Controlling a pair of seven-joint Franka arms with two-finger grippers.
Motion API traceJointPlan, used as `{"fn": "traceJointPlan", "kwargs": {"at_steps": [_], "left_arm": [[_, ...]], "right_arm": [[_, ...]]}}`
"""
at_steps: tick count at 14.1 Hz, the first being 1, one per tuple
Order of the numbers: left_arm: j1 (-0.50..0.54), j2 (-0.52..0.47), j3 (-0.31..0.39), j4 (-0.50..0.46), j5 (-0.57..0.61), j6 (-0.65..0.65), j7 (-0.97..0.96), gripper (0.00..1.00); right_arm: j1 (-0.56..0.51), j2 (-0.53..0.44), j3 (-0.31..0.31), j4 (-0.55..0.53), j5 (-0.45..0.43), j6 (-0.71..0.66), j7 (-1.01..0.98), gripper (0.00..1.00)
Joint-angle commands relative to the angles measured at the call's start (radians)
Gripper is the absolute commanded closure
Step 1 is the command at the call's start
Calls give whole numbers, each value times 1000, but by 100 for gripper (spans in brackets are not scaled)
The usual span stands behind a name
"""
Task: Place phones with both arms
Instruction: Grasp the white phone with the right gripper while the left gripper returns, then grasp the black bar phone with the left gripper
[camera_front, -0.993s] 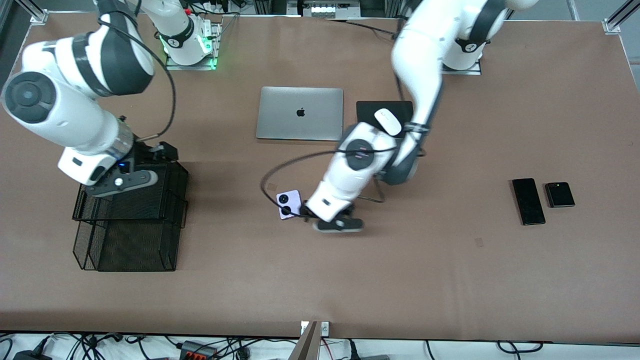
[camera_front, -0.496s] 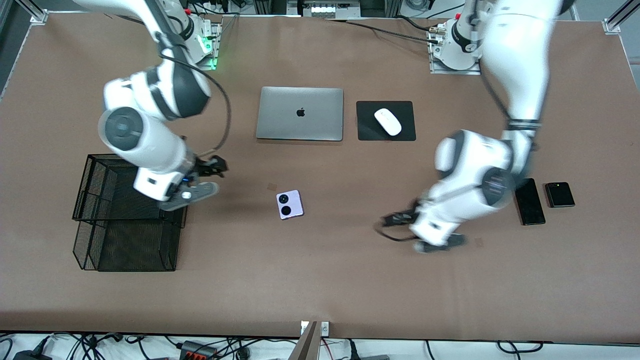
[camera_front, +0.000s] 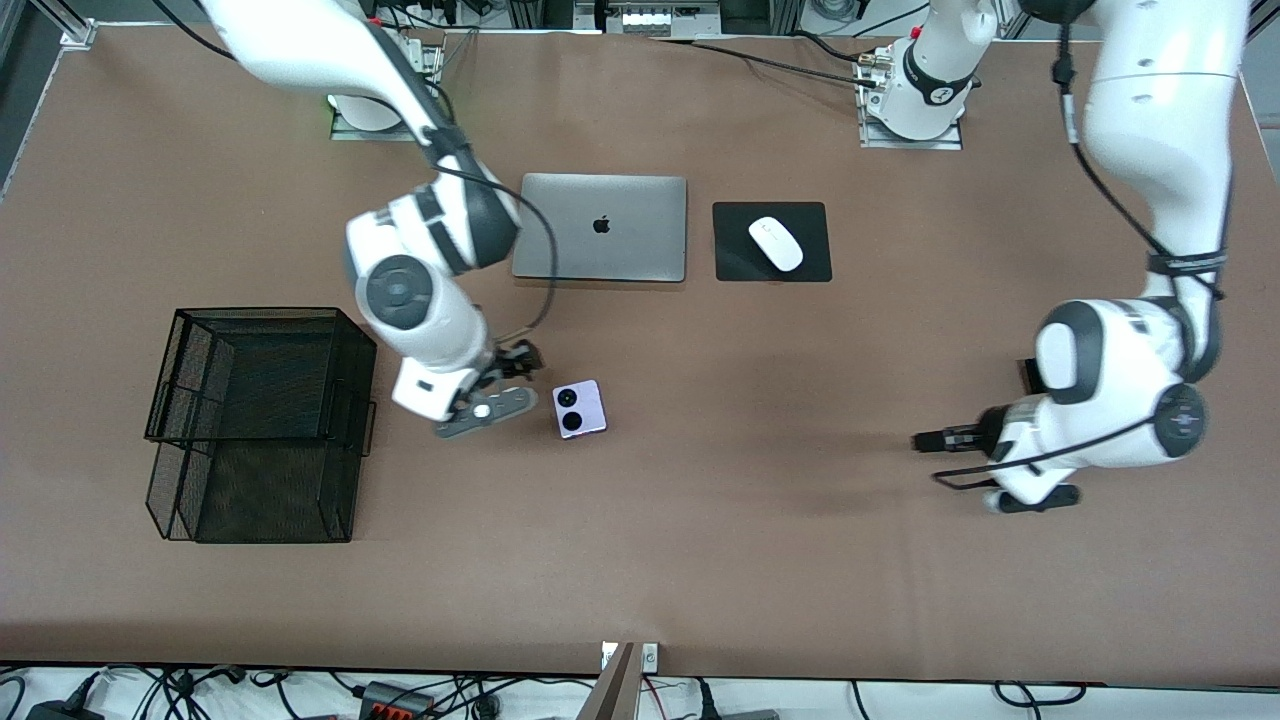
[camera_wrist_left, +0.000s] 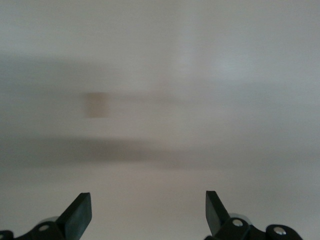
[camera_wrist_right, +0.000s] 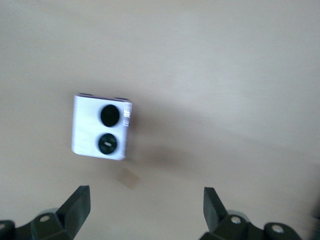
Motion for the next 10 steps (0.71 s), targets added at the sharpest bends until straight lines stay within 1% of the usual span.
{"fn": "traceJointPlan", "kwargs": {"at_steps": [1,2,6,8,9,10], "left_arm": [[94,-16,-20,-19,102,9,169,0],[116,-14,-15,-18,122,10,209,0],[187,-2,4,-11,125,8,305,0],[226,18,5,-11,165,16,329,0],[236,24,5,-18,191,51,329,0],[237,24,5,-43,217,95,328,0]], "right_arm": [[48,57,-13,37,-13,56,58,0],[48,71,-13,40,-13,88,58,0],[51,135,-8,58,-7,196,59,0],[53,155,-7,61,-7,228,59,0],[60,167,-7,63,-7,248,58,0],[68,175,-7,63,-7,262,59,0]]}}
